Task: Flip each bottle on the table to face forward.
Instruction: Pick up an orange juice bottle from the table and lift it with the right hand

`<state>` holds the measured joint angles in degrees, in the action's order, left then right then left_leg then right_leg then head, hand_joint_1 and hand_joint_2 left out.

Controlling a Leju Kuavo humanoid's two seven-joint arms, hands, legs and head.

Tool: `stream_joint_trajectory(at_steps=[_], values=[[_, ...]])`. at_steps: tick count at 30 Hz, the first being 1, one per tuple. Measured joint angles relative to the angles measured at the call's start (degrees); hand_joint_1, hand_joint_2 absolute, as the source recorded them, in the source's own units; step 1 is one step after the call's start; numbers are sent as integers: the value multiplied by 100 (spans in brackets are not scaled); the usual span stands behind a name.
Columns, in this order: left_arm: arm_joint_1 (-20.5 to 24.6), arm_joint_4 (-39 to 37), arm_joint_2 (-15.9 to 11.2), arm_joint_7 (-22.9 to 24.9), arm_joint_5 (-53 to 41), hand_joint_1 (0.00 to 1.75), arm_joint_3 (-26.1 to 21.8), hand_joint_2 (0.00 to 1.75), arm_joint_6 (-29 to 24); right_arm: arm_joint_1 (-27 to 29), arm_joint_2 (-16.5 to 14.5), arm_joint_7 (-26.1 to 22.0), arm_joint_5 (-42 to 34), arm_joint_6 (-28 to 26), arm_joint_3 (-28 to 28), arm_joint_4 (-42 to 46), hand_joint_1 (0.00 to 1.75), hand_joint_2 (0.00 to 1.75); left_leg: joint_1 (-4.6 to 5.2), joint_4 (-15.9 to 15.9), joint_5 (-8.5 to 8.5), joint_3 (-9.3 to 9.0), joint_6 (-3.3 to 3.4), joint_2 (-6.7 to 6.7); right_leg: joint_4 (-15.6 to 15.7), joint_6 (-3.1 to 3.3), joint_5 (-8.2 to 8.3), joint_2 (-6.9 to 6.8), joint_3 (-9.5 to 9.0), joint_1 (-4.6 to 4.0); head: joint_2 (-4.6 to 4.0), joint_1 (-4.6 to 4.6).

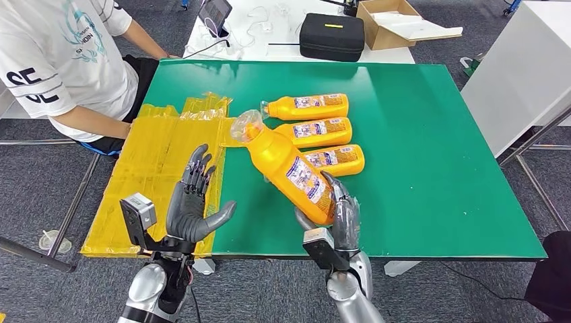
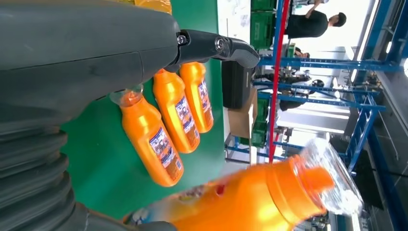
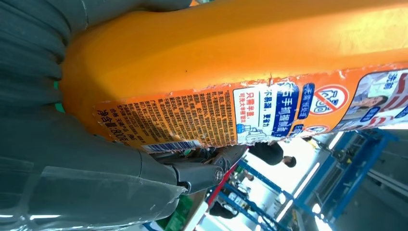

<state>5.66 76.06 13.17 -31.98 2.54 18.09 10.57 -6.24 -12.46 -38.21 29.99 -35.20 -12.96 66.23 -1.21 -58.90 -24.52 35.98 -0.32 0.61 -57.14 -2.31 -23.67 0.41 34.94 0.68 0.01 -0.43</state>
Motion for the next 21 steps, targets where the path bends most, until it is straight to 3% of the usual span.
stream_joint_trajectory(at_steps=[5, 13, 21], values=[[66, -18, -28, 92, -74, 0, 105, 175, 82, -91, -73, 48, 957, -395, -32, -262, 174, 175, 0, 0, 0, 1, 0, 0, 0, 0, 0, 0, 1, 0, 0, 0], [174, -228, -46, 278, -18, 0, 166, 175, 208, -153, -462, -56, 2466, -474, 126, -476, 173, 175, -1, 0, 1, 0, -1, -3, -1, 0, 0, 1, 4, -2, -1, -1], [269, -456, -47, 323, 241, 0, 139, 175, 330, -177, -702, -53, 2807, -495, 225, -709, 174, 175, 0, 0, 1, 1, 0, -2, 0, 0, 0, 1, 4, 0, -1, 1]])
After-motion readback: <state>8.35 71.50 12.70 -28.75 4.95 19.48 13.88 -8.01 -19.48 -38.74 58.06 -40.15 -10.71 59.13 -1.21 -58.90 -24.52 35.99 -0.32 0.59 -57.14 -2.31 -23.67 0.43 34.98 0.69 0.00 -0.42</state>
